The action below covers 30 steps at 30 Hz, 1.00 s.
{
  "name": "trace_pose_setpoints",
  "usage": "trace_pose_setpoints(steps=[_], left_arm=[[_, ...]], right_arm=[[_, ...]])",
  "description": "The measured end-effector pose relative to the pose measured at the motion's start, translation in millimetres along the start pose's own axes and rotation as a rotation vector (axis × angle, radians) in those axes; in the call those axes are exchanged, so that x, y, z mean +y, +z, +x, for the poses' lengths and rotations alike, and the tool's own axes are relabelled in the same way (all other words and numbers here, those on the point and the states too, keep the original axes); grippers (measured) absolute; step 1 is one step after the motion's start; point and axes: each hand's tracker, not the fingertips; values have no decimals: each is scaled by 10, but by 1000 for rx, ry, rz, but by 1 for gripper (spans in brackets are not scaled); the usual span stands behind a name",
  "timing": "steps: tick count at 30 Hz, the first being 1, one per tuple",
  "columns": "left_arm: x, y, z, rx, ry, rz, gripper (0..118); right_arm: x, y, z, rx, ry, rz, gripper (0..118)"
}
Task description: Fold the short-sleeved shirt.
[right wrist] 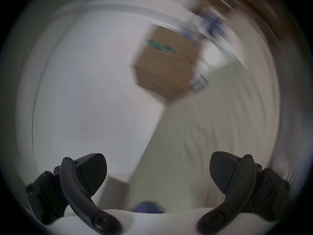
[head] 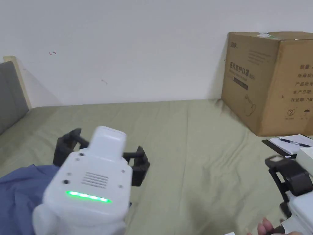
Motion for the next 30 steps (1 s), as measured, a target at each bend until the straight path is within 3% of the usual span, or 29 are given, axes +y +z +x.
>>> trace_pose_setpoints(steps=[2,3,4,5,6,10,11,19,30], left_arm=[[-76,119,-185,-71,288,110,118],[-140,187,-195,-35,330,185,118],[-174,229,-163,37,273,231,118],[-205,253,-135,89,224,253,118],[-229,249,-110,130,156,258,118],[-266,210,-83,106,84,177,118],[-279,195,-83,109,87,169,118],[-340,196,-14,93,38,169,118],[-371,197,23,85,19,124,118]], right_arm=[[-53,146,-422,116,515,111,118],[-166,206,-590,162,789,185,118],[-274,241,-671,185,983,234,118],[-339,264,-727,185,1087,253,118],[-397,270,-753,190,1142,252,118],[-380,267,-740,176,926,125,118],[-392,254,-730,159,911,114,118],[-428,176,-658,151,980,71,118],[-397,163,-645,143,959,37,118]])
